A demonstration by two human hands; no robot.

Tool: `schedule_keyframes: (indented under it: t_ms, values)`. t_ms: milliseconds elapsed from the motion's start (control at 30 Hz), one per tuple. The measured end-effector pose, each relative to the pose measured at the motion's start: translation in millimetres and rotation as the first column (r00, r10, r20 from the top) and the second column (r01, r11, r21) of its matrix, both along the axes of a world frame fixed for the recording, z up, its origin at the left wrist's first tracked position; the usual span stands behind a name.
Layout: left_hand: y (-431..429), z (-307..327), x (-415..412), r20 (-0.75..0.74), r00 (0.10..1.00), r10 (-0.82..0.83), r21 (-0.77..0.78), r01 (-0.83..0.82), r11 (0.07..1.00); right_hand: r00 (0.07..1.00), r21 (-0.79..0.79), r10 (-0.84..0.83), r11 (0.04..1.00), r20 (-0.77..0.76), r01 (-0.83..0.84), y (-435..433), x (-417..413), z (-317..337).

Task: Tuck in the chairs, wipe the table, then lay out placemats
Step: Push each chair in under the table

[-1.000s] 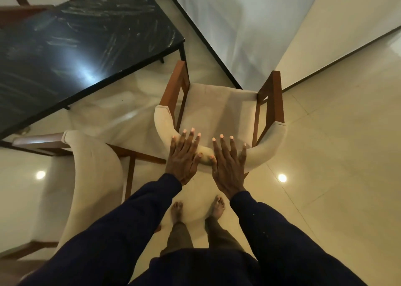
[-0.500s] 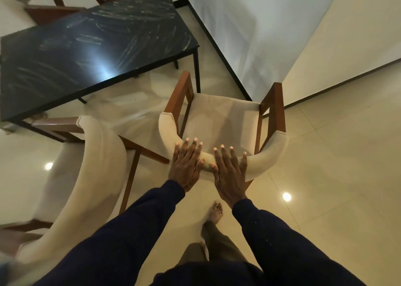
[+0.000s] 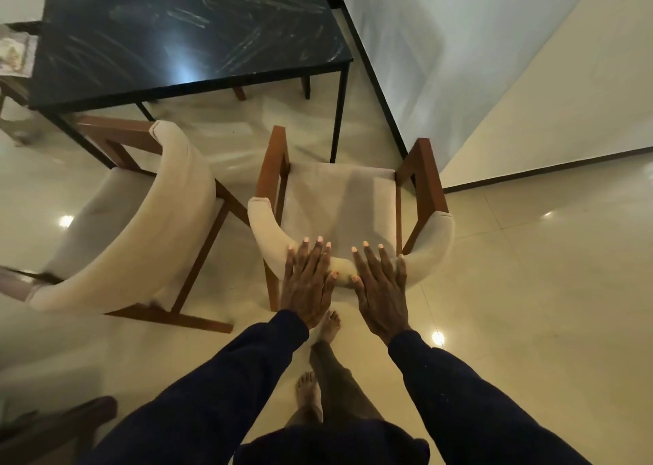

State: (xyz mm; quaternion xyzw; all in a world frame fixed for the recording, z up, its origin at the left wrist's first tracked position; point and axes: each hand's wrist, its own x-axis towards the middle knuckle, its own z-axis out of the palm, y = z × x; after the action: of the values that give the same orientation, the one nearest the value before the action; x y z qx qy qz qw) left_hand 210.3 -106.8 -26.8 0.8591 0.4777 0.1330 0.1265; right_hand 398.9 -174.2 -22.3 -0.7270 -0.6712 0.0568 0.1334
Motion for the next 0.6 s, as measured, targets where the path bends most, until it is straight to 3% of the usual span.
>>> schedule_keyframes:
  t_ms: [233,600]
  values:
    - [-36,5,-3,-0.008,0.999,0.04,-0.034,-0.041,0.999,0.997,-0.008,0.01,1.0,-0.074,-0.011,-25,-1,3]
    - [-10,1,44,0.004,0.992,0.125,-0.033,-0.125,0.992,0.968,-0.096,0.183,0.975,-0.17,-0.201,31,66,-4]
